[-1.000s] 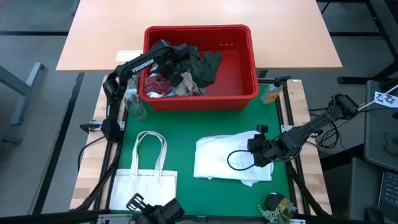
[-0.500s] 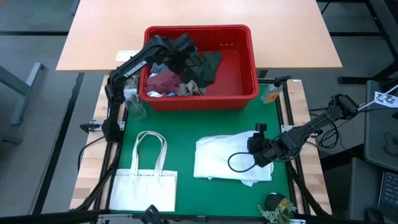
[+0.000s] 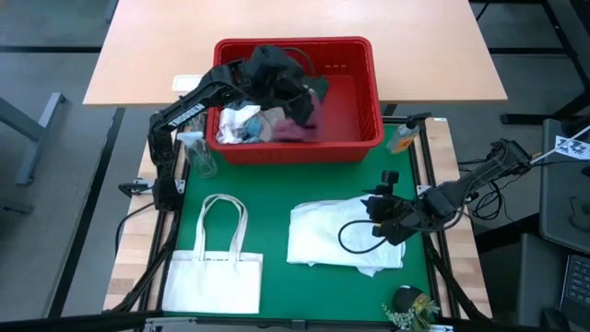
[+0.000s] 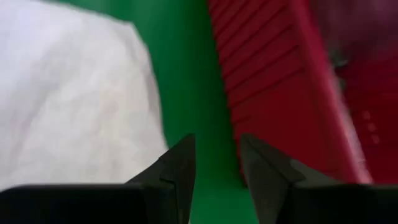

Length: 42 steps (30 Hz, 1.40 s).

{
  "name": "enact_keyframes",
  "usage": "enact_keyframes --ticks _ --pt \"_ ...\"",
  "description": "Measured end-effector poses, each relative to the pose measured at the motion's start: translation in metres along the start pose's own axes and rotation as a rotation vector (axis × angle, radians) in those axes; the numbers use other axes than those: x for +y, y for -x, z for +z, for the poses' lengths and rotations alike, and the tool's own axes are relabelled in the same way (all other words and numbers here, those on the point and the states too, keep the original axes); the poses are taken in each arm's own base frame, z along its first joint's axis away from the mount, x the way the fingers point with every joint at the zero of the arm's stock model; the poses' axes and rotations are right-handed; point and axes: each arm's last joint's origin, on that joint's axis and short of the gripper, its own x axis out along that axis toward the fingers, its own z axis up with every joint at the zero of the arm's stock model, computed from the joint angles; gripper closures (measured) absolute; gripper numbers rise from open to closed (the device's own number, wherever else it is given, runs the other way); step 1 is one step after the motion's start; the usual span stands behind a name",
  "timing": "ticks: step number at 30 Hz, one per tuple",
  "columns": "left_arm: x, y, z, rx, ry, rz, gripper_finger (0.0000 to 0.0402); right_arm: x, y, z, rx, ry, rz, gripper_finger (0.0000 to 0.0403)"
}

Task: Fold Laundry from Bin
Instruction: Fold the pink underwear

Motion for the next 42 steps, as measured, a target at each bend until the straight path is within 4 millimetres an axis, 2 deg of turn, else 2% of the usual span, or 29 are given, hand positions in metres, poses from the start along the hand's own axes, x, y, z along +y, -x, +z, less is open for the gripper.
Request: enact_keyframes --ticks 10,16,21,27,37,42 --pt "-0.059 0.008 0.002 -0.145 -0.054 -0.188 0.0401 -0.046 0.051 0.031 -0.084 -0.059 -0.09 0.0274" --pt "-0.092 0.014 -0.01 -0.122 -0.092 -0.267 0.0401 -0.077 0.084 0.043 -0.206 -0.194 -0.083 0.0274" --pt "-0.119 0.019 -0.023 -0.098 -0.127 -0.333 0.0401 -0.094 0.102 0.046 -0.263 -0.263 -0.051 0.0274" --pt "-0.151 0.015 -0.042 -0.049 -0.171 -0.391 0.0401 -0.096 0.105 0.048 -0.271 -0.278 -0.01 0.0274" --pt "-0.212 0.007 -0.088 0.06 -0.265 -0.491 0.0401 -0.086 0.106 0.046 -0.197 -0.26 0.313 0.0274" --pt "-0.236 -0.006 -0.112 0.071 -0.279 -0.404 0.0401 -0.08 0.105 0.045 -0.161 -0.237 0.441 0.0274"
